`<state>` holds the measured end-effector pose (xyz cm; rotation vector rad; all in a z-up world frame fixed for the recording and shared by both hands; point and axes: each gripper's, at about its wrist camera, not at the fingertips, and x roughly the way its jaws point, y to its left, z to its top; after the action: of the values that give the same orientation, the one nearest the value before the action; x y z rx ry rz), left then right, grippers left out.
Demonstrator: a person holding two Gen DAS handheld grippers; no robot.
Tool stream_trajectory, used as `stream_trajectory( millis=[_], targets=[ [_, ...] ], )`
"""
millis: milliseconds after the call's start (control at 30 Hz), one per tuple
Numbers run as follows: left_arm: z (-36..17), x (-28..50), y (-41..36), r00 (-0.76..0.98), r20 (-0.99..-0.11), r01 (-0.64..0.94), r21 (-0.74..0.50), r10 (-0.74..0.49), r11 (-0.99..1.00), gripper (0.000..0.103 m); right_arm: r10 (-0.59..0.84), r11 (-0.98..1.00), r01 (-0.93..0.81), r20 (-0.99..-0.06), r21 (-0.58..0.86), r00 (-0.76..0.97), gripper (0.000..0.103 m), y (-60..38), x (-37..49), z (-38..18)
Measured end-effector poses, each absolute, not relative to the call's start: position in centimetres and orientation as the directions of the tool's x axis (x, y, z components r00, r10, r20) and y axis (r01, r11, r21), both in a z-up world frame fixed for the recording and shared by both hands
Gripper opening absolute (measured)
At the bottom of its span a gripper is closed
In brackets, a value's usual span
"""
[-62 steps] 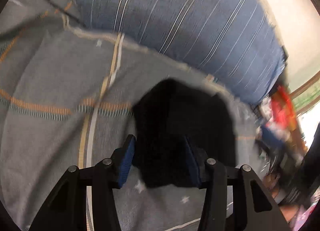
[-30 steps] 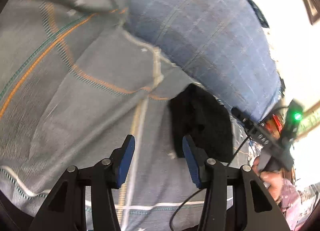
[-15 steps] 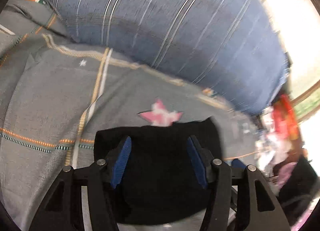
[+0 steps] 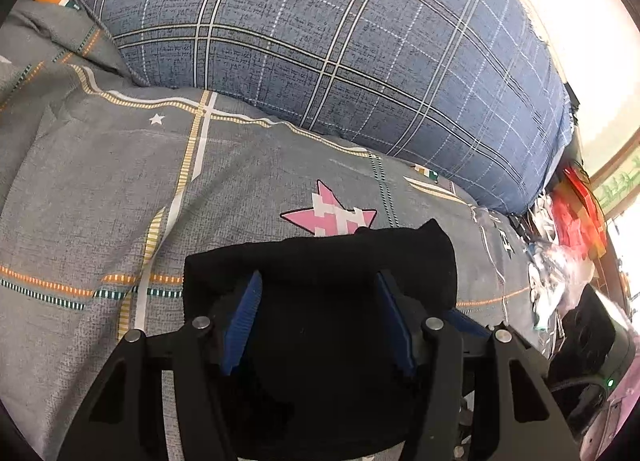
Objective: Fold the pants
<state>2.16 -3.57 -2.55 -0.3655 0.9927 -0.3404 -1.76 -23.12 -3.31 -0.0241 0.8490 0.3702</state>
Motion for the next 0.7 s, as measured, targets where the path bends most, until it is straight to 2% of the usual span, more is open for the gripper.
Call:
stream_trajectory(
  millis=[167,233,300,367,433,600,700],
  targets=[
    [-1.6,-1.4,-1.4,0.544,-0.706,0.059,-0.507,-0.453,0.860,0.057,0.314,0.939,-0.317,-0.712,0.134,0.628,0.082,-24.3,-3.3,-0.6],
    [-2.3,-2.6,-1.2,0.538,-0.725,0.044,-0.487,-0.431,0.873,0.057,0.299,0.946,-0.300,-0.686,0.123,0.663,0.082,-25.0,-4.7,0.5],
    [-3.9,-3.0,-1.6,0.499,-0.767,0.023,-0.452,-0.402,0.892,0.058,0.308,0.942,-0.310,-0.701,0.129,0.643,0.082,-24.9,-5.2,0.3],
    [-4.8,-3.3,-1.0,0.486,-0.759,-0.010,-0.501,-0.434,0.865,0.062,0.290,0.942,-0.316,-0.747,0.112,0.598,0.082,-24.4,-4.9,-1.1],
    [-4.6,-3.6,-0.2,0.470,-0.748,-0.042,-0.548,-0.468,0.835,0.061,0.280,0.945,-0.309,-0.749,0.105,0.600,0.082,-24.4,-5.1,-1.3],
    [-0.7,-7.1,1.8,0.535,-0.719,-0.060,-0.557,-0.445,0.828,0.061,0.306,0.951,-0.254,-0.675,0.179,0.671,0.082,-25.8,-7.0,2.2],
    [4.0,-12.0,3.2,0.623,-0.702,-0.060,-0.484,-0.346,0.873,0.061,0.284,0.958,-0.207,-0.605,0.196,0.744,0.087,-26.1,-8.9,4.5]
  ],
)
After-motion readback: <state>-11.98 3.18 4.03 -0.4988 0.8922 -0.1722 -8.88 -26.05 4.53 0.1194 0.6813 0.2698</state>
